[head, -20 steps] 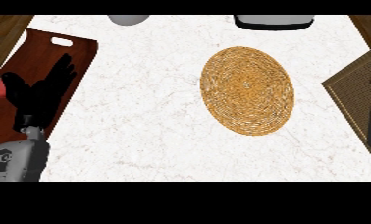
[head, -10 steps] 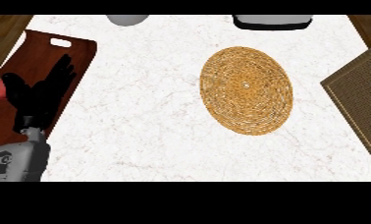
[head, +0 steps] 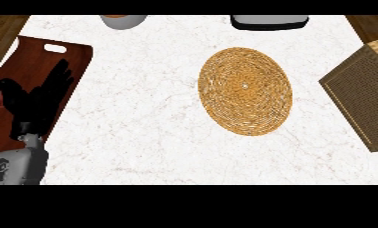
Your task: Pick the cupcake from the placemat and place it in the basket
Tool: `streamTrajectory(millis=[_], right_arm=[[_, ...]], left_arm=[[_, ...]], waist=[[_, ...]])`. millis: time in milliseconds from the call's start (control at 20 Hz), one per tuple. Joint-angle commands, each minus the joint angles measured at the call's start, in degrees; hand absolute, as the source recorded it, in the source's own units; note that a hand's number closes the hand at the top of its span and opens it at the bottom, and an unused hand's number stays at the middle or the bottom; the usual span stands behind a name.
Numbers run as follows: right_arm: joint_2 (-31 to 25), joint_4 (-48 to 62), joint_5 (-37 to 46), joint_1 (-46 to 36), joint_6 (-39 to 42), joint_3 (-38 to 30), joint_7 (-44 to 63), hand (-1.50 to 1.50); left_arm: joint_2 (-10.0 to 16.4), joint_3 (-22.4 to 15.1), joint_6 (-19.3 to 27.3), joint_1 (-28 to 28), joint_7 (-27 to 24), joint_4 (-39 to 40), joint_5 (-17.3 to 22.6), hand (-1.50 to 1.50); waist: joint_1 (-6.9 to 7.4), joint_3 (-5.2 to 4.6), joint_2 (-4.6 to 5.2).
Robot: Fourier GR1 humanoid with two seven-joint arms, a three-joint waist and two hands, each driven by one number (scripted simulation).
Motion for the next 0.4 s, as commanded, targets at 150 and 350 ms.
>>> streamTrajectory(millis=[150,350], right_arm=[[6.1,-26.6,-12.4,17.6,15.7,-1.0,2.7,-1.5],[12.0,-39.5,-21.2,30.8,18.3,-1.5,0.1,-1.5]], left_arm=[[-1.1,0.0,-0.2,3.3,-4.0,1.8,-0.6,0.0],[1.1,1.7,-0.2,1.4,-1.1,0.1,0.2,0.0]], waist=[[-0.7,-0.04,-0.06],[-0.7,0.04,-0.04]])
